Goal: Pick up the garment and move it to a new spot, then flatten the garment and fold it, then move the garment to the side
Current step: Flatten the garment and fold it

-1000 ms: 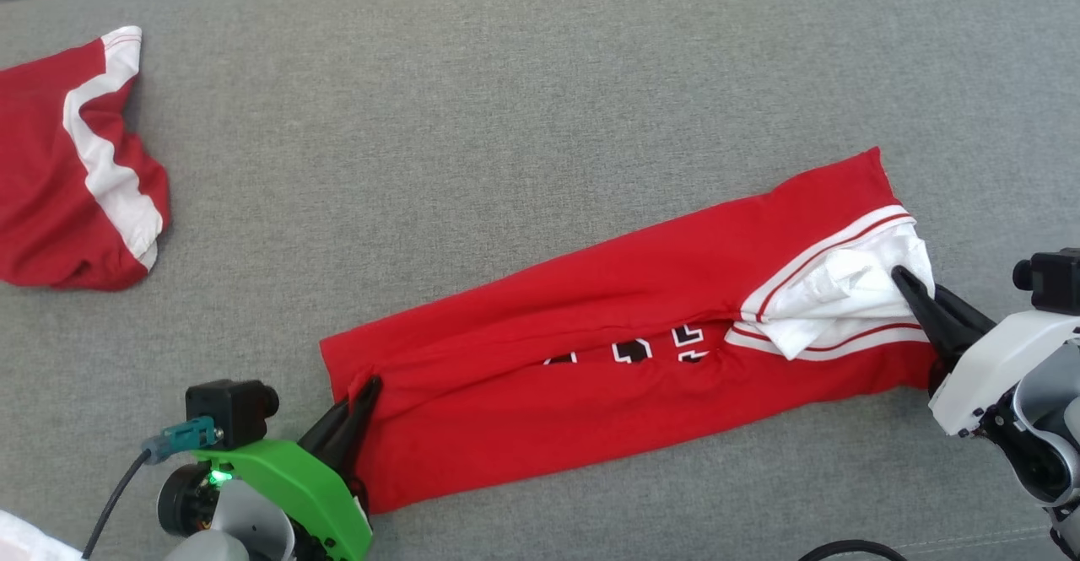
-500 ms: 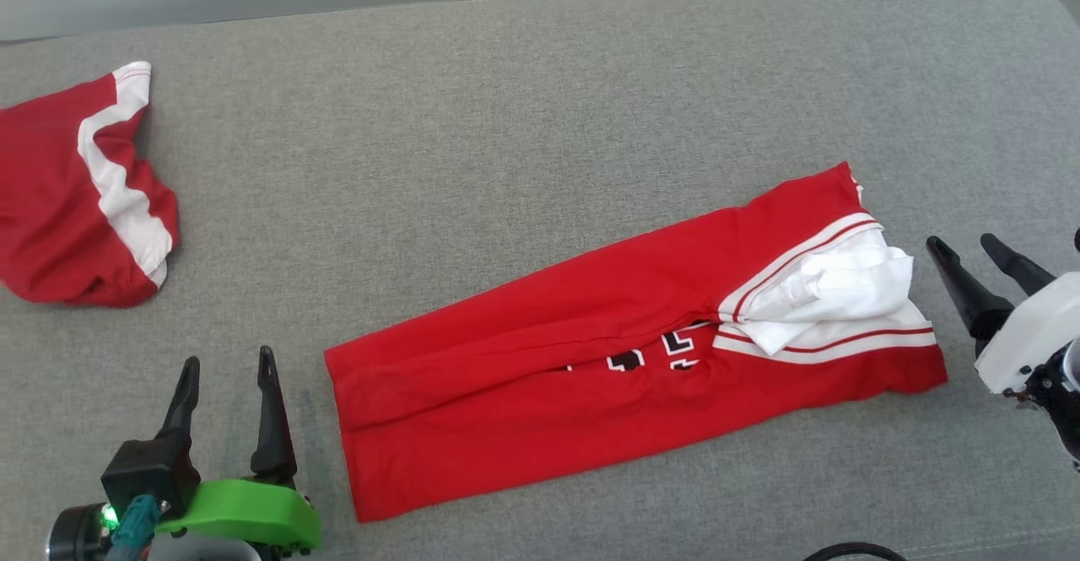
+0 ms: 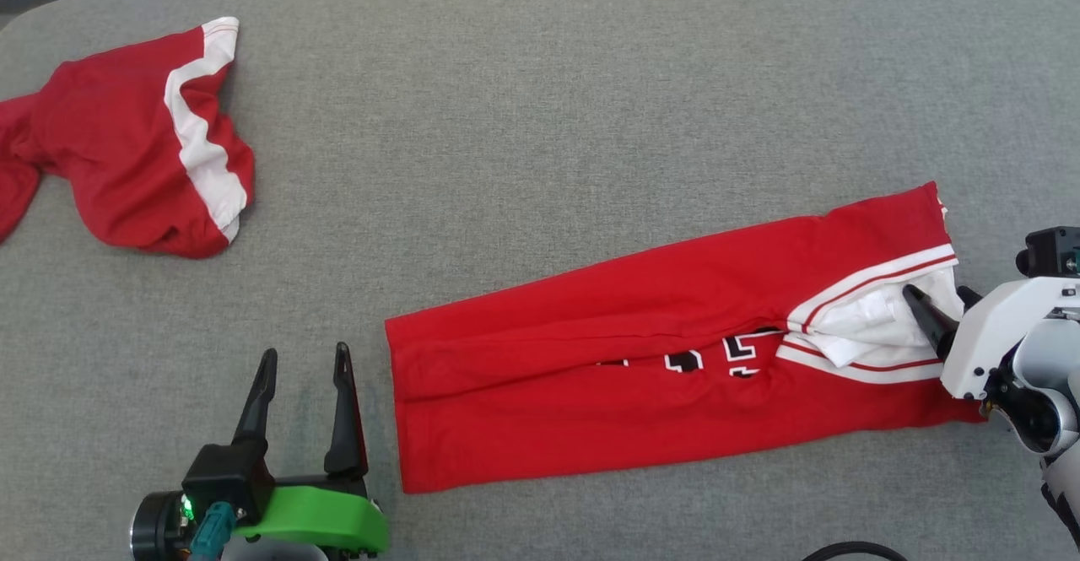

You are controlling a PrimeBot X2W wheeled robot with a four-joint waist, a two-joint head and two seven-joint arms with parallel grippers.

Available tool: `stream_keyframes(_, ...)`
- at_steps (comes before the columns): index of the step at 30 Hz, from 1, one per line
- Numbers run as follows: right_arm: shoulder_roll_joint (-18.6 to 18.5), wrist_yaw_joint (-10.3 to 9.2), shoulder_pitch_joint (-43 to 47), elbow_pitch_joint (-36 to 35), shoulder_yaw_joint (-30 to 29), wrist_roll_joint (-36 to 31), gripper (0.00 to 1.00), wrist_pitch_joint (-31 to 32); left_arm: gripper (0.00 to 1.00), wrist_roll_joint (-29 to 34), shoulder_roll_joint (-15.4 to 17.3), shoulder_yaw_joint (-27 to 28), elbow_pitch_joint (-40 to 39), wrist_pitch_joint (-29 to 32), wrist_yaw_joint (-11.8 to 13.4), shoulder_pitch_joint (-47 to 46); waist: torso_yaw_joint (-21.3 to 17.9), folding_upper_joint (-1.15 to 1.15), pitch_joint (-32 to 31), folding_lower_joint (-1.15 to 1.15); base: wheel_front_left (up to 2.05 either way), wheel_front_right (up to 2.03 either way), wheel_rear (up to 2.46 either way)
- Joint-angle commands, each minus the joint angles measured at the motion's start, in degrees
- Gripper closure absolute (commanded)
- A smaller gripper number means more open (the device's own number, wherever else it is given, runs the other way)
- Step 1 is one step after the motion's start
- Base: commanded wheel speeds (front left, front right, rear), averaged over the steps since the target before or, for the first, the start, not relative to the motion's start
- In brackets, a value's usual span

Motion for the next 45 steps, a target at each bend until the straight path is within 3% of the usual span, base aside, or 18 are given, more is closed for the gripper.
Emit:
stream_keyframes(1, 1.12, 0.01, 2.29, 1.08, 2.82, 1.17, 0.00, 3.33, 0.00, 1.12, -1.24, 1.12, 0.80, -0.14, -1.70, 1.25, 1.80, 0.69, 0.33, 0.00, 0.00, 0.00, 0.00)
stream_keyframes(2, 1.12, 0.01, 2.29, 1.08, 2.82, 1.17, 0.00, 3.33, 0.00, 1.12, -1.24, 1.12, 0.80, -0.14, -1.70, 1.25, 1.80, 0.69, 0.33, 0.00, 0.00, 0.00, 0.00)
stream_keyframes(3, 2.39, 0.35, 4.42, -0.83, 6.85, 4.47, 0.00, 6.47, 0.00, 2.44, -2.54, 2.43, 1.56, -0.15, -3.37, 2.13, 2.02, 0.69, 0.06, 0.00, 0.00, 0.00, 0.00)
stream_keyframes(4, 2.36, 0.35, 5.11, -1.77, 8.00, 5.73, 0.60, 6.85, 0.00, 3.08, -3.20, 3.04, 2.05, -0.14, -4.11, 2.43, 2.05, 0.69, -0.11, 0.00, 0.00, 0.00, 0.00)
stream_keyframes(5, 2.36, 0.35, 5.11, -1.77, 8.00, 5.73, 0.60, 6.85, 0.00, 3.08, -3.20, 3.04, 2.05, -0.14, -4.11, 2.43, 2.05, 0.69, -0.11, 0.00, 0.00, 0.00, 0.00)
stream_keyframes(6, 2.11, 0.36, 5.49, -2.99, 9.11, 7.23, 1.00, 6.89, 0.00, 3.57, -3.92, 3.83, 2.27, -0.15, -4.95, 2.68, 2.05, 0.69, -0.28, 0.00, 0.00, 0.00, 0.00)
stream_keyframes(11, -3.07, -0.02, 5.47, -4.60, 8.85, 13.54, 1.00, 5.26, 0.00, 6.04, -7.15, 7.22, 3.79, -0.14, -9.61, 3.78, 1.49, 0.69, -1.42, 0.00, 0.00, 0.00, 0.00)
stream_keyframes(16, -10.34, -0.12, 3.74, -1.09, 3.25, 15.98, 1.00, 3.10, 0.00, 9.38, -8.67, 8.71, 6.84, -0.15, -14.22, 4.34, 0.44, 0.69, -3.35, 0.00, 0.00, 0.00, 0.00)
stream_keyframes(22, -18.55, -0.06, 1.76, 5.05, -5.78, 15.64, 1.00, 0.52, 0.00, 11.84, -10.79, 11.37, 9.16, -0.15, -16.50, 5.78, -0.90, 0.69, -4.96, 0.00, 0.00, 0.00, 0.00)
stream_keyframes(26, -20.91, -0.01, 1.81, 1.49, -7.58, 14.28, 1.00, 0.13, 0.00, 13.13, -11.67, 12.08, 9.90, -0.15, -17.68, 6.04, -1.68, 0.69, -5.37, 0.00, 0.00, 0.00, 0.00)
stream_keyframes(31, -17.59, -0.03, 5.26, -16.29, -1.87, 15.22, 1.00, 3.01, 0.00, 14.52, -12.39, 13.69, 10.27, -0.15, -17.18, 6.61, -4.10, 0.69, -5.28, 0.00, 0.00, 0.00, 0.00)
stream_keyframes(35, -9.65, -0.02, 6.83, -26.84, 4.03, 10.86, 1.00, 5.03, 0.00, 15.77, -12.53, 13.71, 10.85, -0.16, -18.02, 6.02, -6.35, 0.69, -4.87, 0.00, 0.00, 0.00, 0.00)
stream_keyframes(39, 0.15, -0.01, 7.72, -28.72, 9.87, 5.59, 1.00, 5.57, 0.00, 17.23, -12.58, 13.52, 11.57, -0.15, -17.88, 4.34, -7.11, 0.69, -4.55, 0.00, 0.00, 0.00, 0.00)
stream_keyframes(45, 9.94, -0.01, 6.74, -21.90, 11.11, -2.53, 1.00, 1.42, 0.00, 17.88, -12.76, 13.13, 12.04, -0.15, -18.42, 3.36, -6.87, 0.69, -4.00, 0.00, 0.00, 0.00, 0.00)
